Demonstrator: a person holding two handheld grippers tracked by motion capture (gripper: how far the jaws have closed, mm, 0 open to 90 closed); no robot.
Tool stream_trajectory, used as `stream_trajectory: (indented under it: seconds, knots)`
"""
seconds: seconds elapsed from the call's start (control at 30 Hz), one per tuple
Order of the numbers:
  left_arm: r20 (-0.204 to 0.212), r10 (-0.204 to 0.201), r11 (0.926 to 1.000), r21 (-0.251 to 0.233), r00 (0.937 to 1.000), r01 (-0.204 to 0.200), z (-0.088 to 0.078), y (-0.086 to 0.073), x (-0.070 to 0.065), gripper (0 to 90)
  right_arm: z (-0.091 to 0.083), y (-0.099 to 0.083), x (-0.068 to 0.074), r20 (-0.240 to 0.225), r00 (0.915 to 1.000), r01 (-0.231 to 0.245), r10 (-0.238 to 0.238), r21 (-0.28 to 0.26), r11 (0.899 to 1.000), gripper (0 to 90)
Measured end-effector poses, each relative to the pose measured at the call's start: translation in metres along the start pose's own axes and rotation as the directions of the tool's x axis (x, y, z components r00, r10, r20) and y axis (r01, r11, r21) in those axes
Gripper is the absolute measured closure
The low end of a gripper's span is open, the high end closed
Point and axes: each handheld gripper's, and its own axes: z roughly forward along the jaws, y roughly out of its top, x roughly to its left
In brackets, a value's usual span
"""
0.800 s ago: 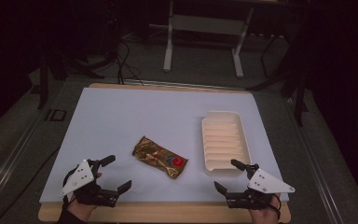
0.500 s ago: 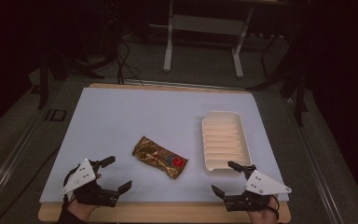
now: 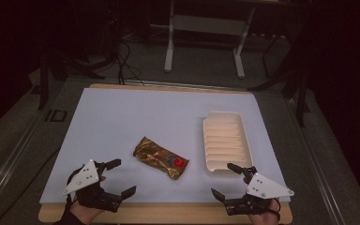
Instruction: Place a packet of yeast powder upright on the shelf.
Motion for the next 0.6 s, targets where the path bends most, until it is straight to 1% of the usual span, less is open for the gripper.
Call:
stream_trajectory:
  seconds: [0.03, 0.07, 0.1, 0.17, 0.2, 0.3, 0.37, 0.43, 0.47, 0.5, 0.6]
  knots:
    - [0.006, 0.004, 1.0, 0.004, 1.0, -0.004, 0.001, 0.002, -0.002, 1.2, -0.001, 0.001, 0.0, 0.001, 1.0, 0.001, -0.001, -0.009, 1.0, 11.2]
    - [0.018, 0.004, 1.0, 0.005, 0.9998, -0.004, 0.002, 0.003, -0.003, 1.2, -0.002, 0.002, 0.001, 0.01, 0.9999, 0.013, -0.013, -0.019, 1.0, 11.2]
    - [0.022, 0.007, 0.9999, 0.015, 0.9997, -0.008, 0.003, 0.006, -0.005, 1.2, -0.003, 0.003, 0.001, 0.02, 0.9996, 0.023, -0.022, -0.03, 0.999, 11.3]
    - [0.021, 0.022, 0.9995, 0.023, 0.9995, -0.023, 0.005, 0.009, -0.008, 1.2, -0.005, 0.004, 0.001, 0.035, 0.999, 0.031, -0.029, -0.057, 0.998, 11.4]
    - [0.015, 0.021, 0.9994, 0.027, 0.9997, -0.022, 0.006, 0.012, -0.009, 1.2, -0.006, 0.004, 0.0, 0.048, 0.9984, 0.033, -0.03, -0.065, 0.997, 11.5]
    - [0.008, 0.021, 0.9997, 0.015, 0.9998, -0.021, 0.007, 0.019, -0.01, 1.3, -0.007, 0.005, -0.002, 0.058, 0.9981, 0.027, -0.022, -0.083, 0.996, 11.6]
    - [0.006, 0.019, 0.9998, 0.01, 0.9998, -0.019, 0.008, 0.021, -0.01, 1.3, -0.007, 0.005, -0.003, 0.062, 0.9979, 0.025, -0.02, -0.084, 0.996, 11.6]
    - [0.003, 0.02, 0.9998, -0.002, 0.9998, -0.02, 0.009, 0.025, -0.009, 1.2, -0.007, 0.006, -0.004, 0.073, 0.9973, 0.013, -0.007, -0.073, 0.997, 11.6]
    - [-0.009, 0.021, 0.9997, -0.01, 0.9997, -0.021, 0.01, 0.027, -0.008, 1.2, -0.007, 0.006, -0.004, 0.074, 0.9972, 0.01, -0.005, -0.066, 0.998, 11.6]
    - [-0.011, 0.026, 0.9996, -0.013, 0.9996, -0.027, 0.011, 0.029, -0.008, 1.3, -0.007, 0.006, -0.004, 0.075, 0.9972, 0.003, 0.001, -0.051, 0.999, 11.6]
    - [-0.026, 0.036, 0.9992, -0.016, 0.999, -0.036, 0.015, 0.033, -0.006, 1.3, -0.006, 0.007, -0.004, 0.07, 0.9976, 0.0, 0.003, -0.049, 0.999, 11.5]
